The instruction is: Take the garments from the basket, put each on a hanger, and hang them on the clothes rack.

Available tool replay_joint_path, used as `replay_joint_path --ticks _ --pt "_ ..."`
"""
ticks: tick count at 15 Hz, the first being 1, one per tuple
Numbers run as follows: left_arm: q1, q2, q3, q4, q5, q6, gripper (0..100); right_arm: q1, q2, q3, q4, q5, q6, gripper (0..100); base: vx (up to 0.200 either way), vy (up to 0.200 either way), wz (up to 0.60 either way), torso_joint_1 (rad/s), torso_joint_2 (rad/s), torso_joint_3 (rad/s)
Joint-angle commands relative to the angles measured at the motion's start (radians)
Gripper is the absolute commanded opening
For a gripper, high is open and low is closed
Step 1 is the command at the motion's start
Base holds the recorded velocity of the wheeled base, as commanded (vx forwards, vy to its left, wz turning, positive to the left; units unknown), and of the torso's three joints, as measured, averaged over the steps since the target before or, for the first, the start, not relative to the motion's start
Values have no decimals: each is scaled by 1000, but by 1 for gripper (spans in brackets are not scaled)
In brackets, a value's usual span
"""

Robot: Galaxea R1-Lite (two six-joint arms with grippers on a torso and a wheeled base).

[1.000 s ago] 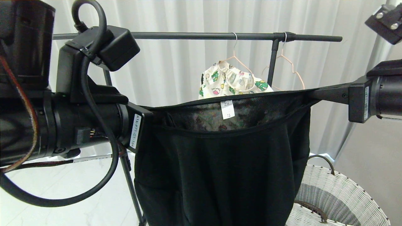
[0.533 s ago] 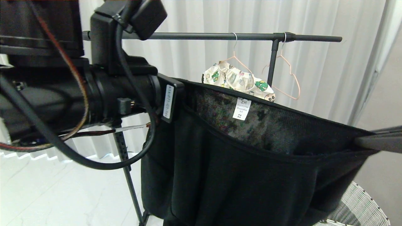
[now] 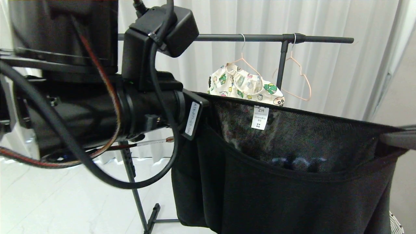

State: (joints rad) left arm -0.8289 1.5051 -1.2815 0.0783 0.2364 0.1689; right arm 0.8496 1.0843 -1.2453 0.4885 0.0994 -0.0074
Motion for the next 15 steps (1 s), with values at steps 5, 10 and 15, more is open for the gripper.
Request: replay_joint_path --ticks 5,10,15 --pt "-225 -293 44 385 -8 -307 0 -58 200 -25 -251 -9 -6 0 0 0 0 0 0 0" --pt "-337 -316 4 426 -6 -402 0 -57 344 -141 -321 -7 -34 0 0 0 0 0 0 0" --pt "-334 -309 22 426 9 -391 0 -63 313 -143 -308 -10 -37 0 0 0 0 0 0 0"
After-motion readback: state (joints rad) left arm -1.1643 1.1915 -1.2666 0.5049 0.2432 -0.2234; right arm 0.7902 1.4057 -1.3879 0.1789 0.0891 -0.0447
